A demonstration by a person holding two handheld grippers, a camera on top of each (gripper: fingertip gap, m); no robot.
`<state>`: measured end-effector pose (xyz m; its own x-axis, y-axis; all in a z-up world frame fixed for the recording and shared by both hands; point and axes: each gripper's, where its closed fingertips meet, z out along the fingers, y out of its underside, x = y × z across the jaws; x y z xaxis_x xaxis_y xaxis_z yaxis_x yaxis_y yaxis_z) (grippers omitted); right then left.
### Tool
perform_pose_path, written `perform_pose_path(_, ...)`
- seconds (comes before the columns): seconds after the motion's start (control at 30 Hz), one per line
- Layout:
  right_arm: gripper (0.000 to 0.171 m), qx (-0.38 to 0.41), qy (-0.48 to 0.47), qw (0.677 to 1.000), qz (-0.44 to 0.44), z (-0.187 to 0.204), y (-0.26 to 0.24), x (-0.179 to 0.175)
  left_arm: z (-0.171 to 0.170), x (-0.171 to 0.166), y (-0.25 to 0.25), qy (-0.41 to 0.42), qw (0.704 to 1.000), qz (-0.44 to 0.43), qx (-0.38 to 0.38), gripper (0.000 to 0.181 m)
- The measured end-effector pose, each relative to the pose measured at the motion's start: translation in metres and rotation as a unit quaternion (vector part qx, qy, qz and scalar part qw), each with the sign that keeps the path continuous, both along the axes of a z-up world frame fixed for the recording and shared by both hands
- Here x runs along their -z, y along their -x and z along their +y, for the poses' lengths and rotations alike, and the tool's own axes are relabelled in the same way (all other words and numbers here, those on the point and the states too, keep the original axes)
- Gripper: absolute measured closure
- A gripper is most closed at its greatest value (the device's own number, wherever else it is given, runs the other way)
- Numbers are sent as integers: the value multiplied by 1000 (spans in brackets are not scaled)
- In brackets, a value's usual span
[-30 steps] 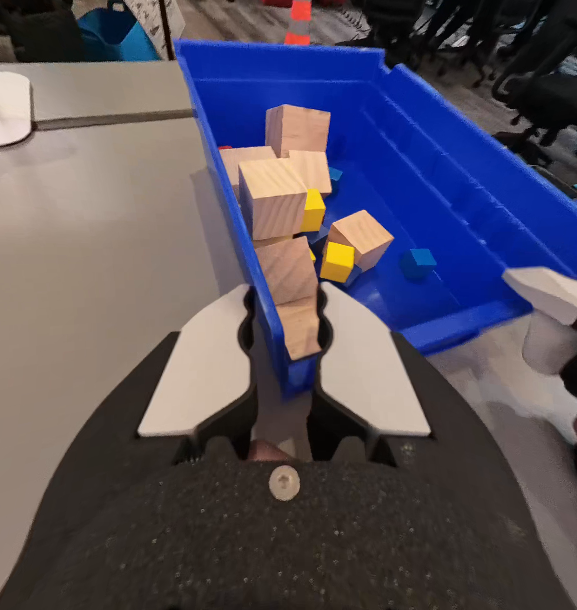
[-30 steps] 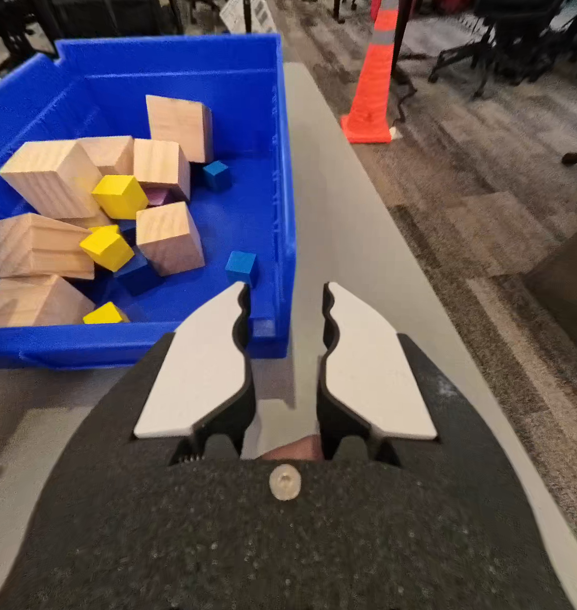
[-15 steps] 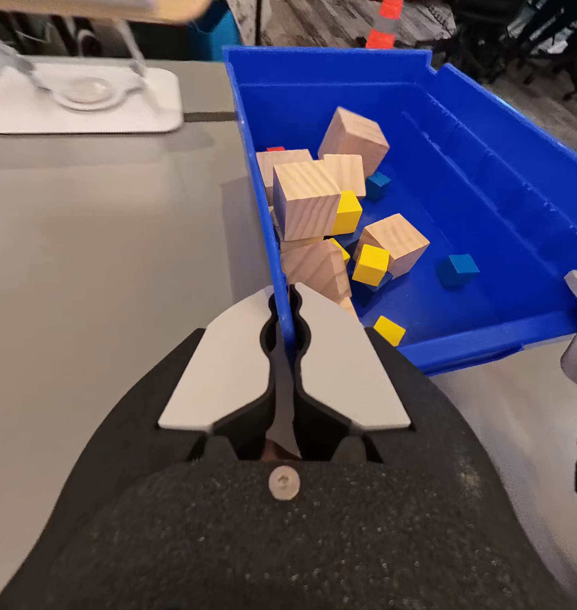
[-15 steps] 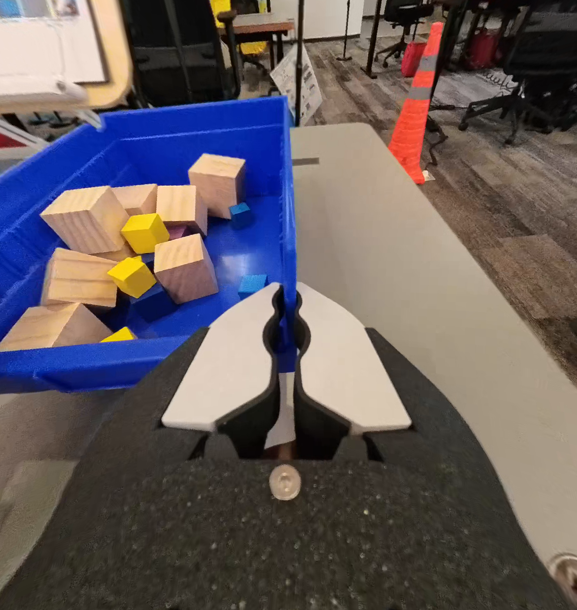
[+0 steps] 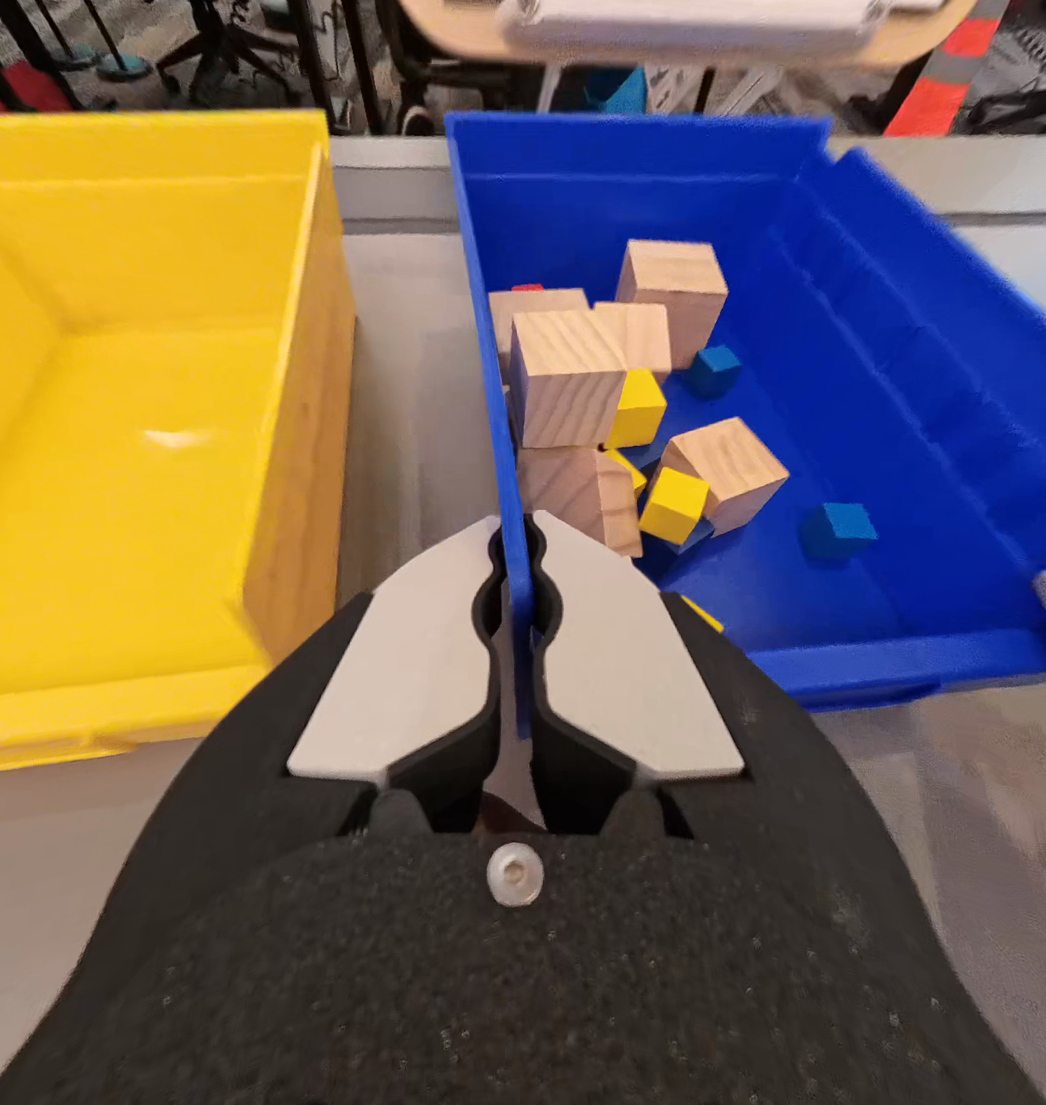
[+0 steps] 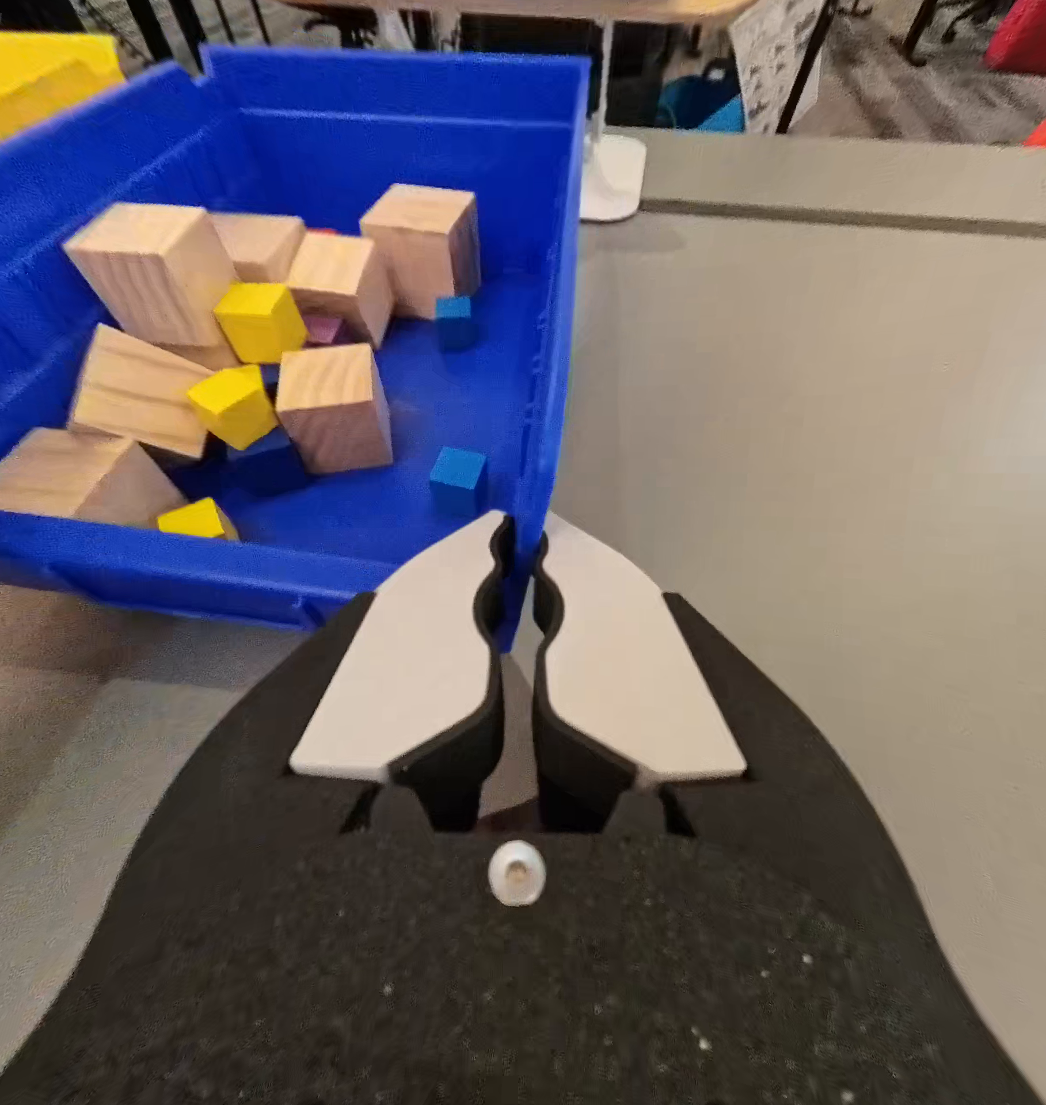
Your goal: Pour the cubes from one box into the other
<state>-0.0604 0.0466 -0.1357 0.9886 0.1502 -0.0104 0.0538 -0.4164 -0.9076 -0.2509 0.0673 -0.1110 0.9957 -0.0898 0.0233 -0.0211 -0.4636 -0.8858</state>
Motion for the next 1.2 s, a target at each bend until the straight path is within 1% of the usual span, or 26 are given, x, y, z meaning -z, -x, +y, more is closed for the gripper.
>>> perform_pose_path(0.03,168,-7,-10,1000,-13,-1,3,-3,0,8,4,2,1000,-13,8,177)
perform_pose_path(0.07,168,-6,-9,1000,-24,-2,3,-3,0,8,3,-7,999,-35,25,177)
perform_pose_path(0.13,165,-33,-2,999,-24,-8,5,-3,-7,7,1,11,998,-42,52,174)
perform_pose_path(0.17,162,-52,2,998,-19,-15,5,-5,-13,1,-1,13,997,-42,67,166)
perform_pose_path(0.2,159,-73,1,997,-15,-23,4,-10,-23,-7,-3,9,995,-49,84,153)
perform_pose_path(0.23,154,-99,-8,995,-15,-34,2,-16,-35,-15,-4,7,993,-61,99,149)
perform_pose_path(0.3,149,-158,-25,987,-32,-58,1,-24,-61,-27,7,2,990,-78,114,147)
perform_pose_path(0.33,143,-181,-28,982,-44,-70,-2,-23,-71,-32,25,-10,992,-78,99,145)
perform_pose_path(0.37,142,-198,-30,979,-50,-79,-3,-21,-78,-37,49,-29,994,-76,73,145)
perform_pose_path(0.43,142,-222,-26,975,-21,-94,-2,-19,-78,-39,109,-51,997,-61,16,145)
perform_pose_path(0.47,142,-234,-21,972,10,-99,4,-21,-74,-36,146,-36,998,-39,-19,143)
perform_pose_path(0.53,142,-259,-5,964,66,-106,21,-26,-73,-33,223,12,995,2,-99,125)
perform_pose_path(0.57,142,-268,2,960,81,-109,29,-26,-74,-40,251,1,992,1,-123,123)
perform_pose_path(0.6,141,-272,9,959,84,-110,35,-24,-73,-46,267,-17,992,-17,-123,124)
perform_pose_path(0.63,141,-274,14,958,79,-112,39,-21,-69,-45,274,-22,993,-38,-105,123)
perform_pose_path(0.7,141,-285,19,956,65,-119,53,-16,-58,-16,277,24,996,-51,-63,117)
perform_pose_path(0.73,141,-292,20,955,54,-123,61,-14,-51,-2,284,41,996,-35,-71,115)
perform_pose_path(0.77,141,-300,20,953,38,-128,69,-12,-43,5,289,38,996,-23,-82,117)
perform_pose_path(0.87,141,-341,17,940,3,-151,101,-8,-21,20,282,37,996,-57,-64,129)
perform_pose_path(0.97,141,-367,18,930,-16,-172,128,1,-10,26,274,33,995,-86,-40,168)
perform_pose_path(1.0,141,-373,20,927,-24,-175,135,4,-10,26,272,28,995,-85,-38,176)
perform_pose_path(1.07,141,-370,26,928,-36,-174,145,6,-14,26,270,32,997,-53,-43,177)
perform_pose_path(1.1,138,-356,32,933,-39,-170,150,5,-19,26,267,42,997,-49,-49,177)
perform_pose_path(1.13,132,-336,34,940,-39,-163,154,2,-28,27,262,51,996,-50,-55,177)
perform_pose_path(1.2,130,-304,19,952,-29,-148,165,-13,-50,27,250,48,996,-26,-67,177)
